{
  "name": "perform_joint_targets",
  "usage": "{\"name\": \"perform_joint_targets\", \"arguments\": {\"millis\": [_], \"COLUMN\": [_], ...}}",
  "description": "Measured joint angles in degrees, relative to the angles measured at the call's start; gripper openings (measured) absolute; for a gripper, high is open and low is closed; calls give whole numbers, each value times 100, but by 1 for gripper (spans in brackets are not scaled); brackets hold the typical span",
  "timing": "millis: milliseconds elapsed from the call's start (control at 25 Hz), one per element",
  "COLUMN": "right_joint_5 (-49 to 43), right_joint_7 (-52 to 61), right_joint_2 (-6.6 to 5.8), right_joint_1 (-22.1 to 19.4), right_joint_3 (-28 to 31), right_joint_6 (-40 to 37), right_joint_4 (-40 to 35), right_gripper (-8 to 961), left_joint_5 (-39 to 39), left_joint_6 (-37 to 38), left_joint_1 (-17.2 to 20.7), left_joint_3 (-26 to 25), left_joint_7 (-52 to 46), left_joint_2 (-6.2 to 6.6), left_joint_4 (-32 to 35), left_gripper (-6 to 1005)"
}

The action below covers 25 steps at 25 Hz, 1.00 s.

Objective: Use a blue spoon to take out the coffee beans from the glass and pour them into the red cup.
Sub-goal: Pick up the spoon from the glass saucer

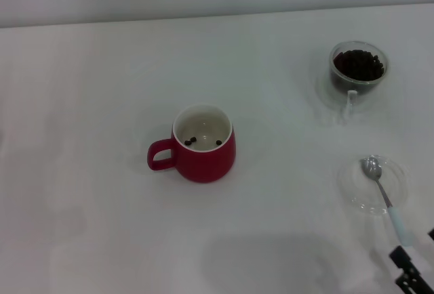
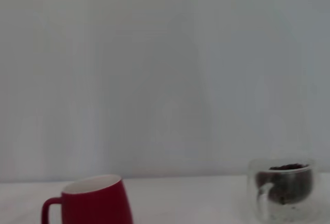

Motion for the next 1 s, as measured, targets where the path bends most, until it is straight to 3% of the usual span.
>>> {"name": "perform_joint_targets", "arguments": {"millis": [440, 1000], "right_joint_5": [48, 269], "right_joint_7": [0, -3], "right_joint_2": [20, 33], "right_joint_1": [199, 280], "right_joint_3": [36, 181], "right_joint_6": [670, 977], "right_joint_4": [3, 7], "right_gripper": [753, 753], "left_joint_5": [17, 65], "left_joint_6": [126, 191], "left_joint_1": [-47, -58], "left_joint_3": [10, 13], "left_joint_7": [2, 15], "left_joint_2": [-3, 9], "left_joint_4": [0, 6], "left_gripper": [879, 879]}}
